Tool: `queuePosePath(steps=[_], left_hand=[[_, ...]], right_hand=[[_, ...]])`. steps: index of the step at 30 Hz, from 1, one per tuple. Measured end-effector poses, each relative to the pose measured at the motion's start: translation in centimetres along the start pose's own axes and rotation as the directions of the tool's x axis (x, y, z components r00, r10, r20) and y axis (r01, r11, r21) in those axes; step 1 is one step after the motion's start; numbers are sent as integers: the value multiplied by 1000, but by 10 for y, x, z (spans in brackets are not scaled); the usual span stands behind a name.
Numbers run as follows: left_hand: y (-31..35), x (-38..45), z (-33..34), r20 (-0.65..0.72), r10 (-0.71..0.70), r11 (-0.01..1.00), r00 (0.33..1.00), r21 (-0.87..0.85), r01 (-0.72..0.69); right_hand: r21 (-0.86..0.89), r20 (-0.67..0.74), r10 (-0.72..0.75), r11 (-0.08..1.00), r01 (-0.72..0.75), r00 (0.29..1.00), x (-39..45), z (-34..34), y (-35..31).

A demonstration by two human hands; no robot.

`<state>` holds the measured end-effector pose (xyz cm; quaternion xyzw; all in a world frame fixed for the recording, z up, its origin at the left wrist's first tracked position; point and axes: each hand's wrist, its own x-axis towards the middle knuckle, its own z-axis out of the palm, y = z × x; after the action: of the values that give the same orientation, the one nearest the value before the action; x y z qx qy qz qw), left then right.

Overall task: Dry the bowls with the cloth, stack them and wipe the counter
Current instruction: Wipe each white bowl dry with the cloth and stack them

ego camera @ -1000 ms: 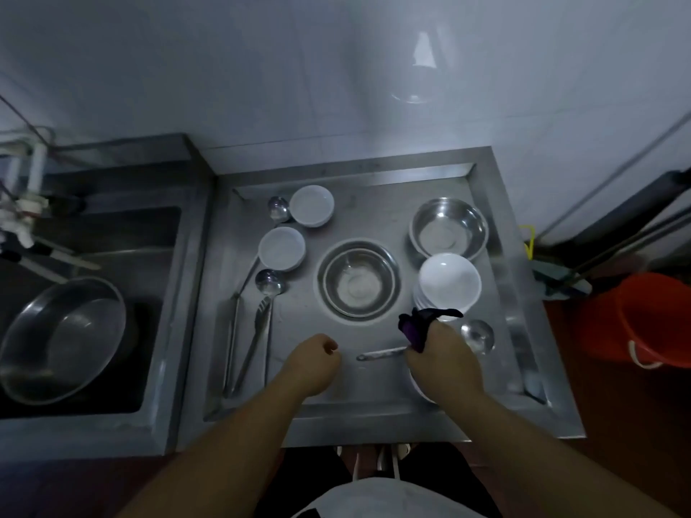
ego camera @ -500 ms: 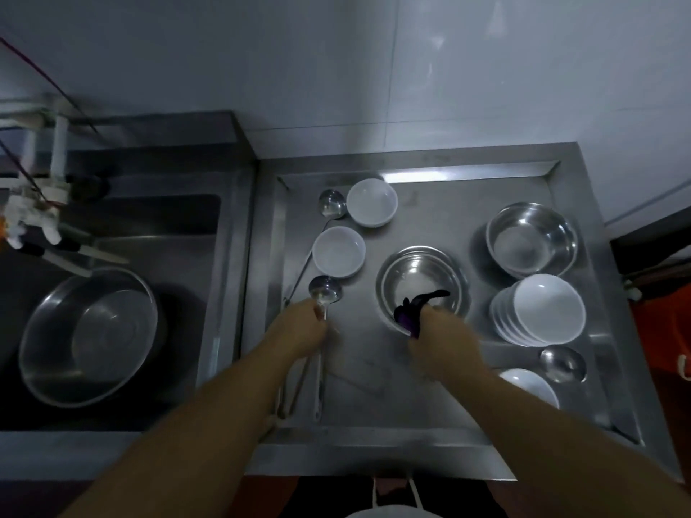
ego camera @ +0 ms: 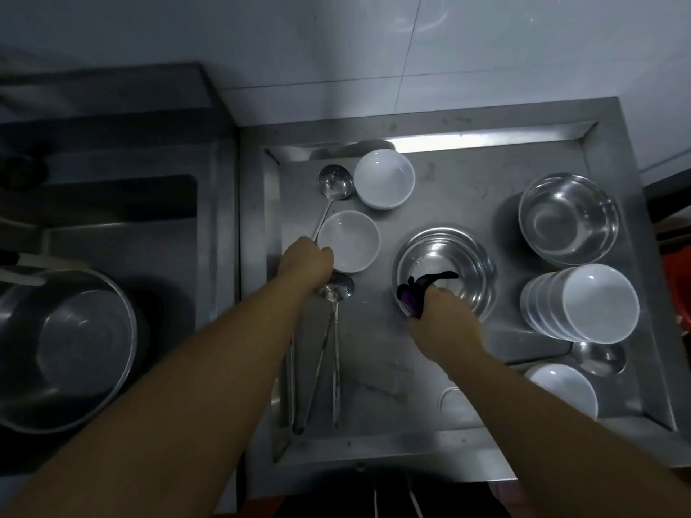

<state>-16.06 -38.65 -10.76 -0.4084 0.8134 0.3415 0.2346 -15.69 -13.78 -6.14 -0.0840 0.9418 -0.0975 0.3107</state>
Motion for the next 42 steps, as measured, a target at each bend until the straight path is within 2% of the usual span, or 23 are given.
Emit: queuePosePath(steps=[4, 9, 15, 17, 20, 26, 30, 34, 38, 40, 42], left_hand=[[2, 14, 8, 34, -46, 997, 998, -63, 48], [3, 18, 11, -5, -121, 981, 993, -153, 119], [9, -2, -5, -29, -138, 943, 990, -309, 122], [7, -11, -14, -33, -131, 920, 991, -377, 109], [2, -31, -24, 9, -121, 834, 993, -542, 106], [-6, -90, -26, 176, -89, 644, 980, -741, 192], [-3, -150, -15, 259, -34, 557, 965, -797, 234], [14, -213, -7, 289, 47, 491, 956, -840, 230], [37, -267, 2, 302, 184, 376, 935, -901, 217], [51, -290, 5, 276, 284, 312, 918, -932, 184], [63, -311, 8, 242, 373, 297, 896, -946, 133]], right_hand=[[1, 11, 61, 998, -61, 998, -2, 8, 7], [20, 11, 113, 993, -114, 994, -8, 12, 15], [78, -44, 116, 991, -112, 992, -19, 3, 19], [129, -68, 111, 986, -102, 991, -24, -2, 18], [230, -110, 94, 971, -67, 989, -33, -11, 15], [413, -241, 35, 908, 69, 970, -58, -38, 7], [470, -342, -70, 851, 235, 937, -78, -65, 3], [438, -393, -243, 799, 413, 887, -98, -103, 6], [352, -425, -434, 730, 586, 795, -121, -138, 12], [292, -396, -506, 722, 628, 766, -133, -149, 18], [269, -373, -543, 713, 647, 753, -144, -155, 28]])
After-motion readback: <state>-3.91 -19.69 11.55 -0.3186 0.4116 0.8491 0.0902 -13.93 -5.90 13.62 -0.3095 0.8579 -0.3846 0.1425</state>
